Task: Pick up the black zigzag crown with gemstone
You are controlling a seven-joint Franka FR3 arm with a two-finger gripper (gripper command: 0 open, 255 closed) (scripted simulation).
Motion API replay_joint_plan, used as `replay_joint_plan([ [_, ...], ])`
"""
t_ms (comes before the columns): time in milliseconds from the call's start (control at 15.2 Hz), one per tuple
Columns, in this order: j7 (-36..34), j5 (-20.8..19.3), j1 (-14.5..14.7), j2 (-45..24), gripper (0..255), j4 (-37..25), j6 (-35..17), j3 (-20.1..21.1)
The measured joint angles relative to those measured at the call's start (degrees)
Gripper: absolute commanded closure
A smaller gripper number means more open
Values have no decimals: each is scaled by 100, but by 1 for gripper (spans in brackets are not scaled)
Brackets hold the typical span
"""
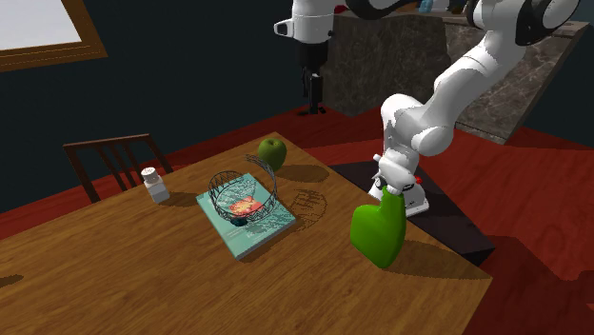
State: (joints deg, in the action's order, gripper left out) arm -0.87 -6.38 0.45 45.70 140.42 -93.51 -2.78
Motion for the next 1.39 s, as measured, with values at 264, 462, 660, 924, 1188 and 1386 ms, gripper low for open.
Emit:
replay_joint_plan([
  [264, -265, 60, 22, -457, 0, -169, -270, 160],
  [462, -621, 102, 34, -1044, 0, -377, -617, 361],
  [660, -1008, 113, 40, -1736, 0, -774, -884, 576],
  [924, -1478, 22, 10, -2655, 0, -1306, -1219, 785],
  [1188, -1980, -116, 20, -3536, 0, -1951, -1381, 983],
  [1386, -2068, -166, 9, -3732, 0, -1947, -1568, 992],
])
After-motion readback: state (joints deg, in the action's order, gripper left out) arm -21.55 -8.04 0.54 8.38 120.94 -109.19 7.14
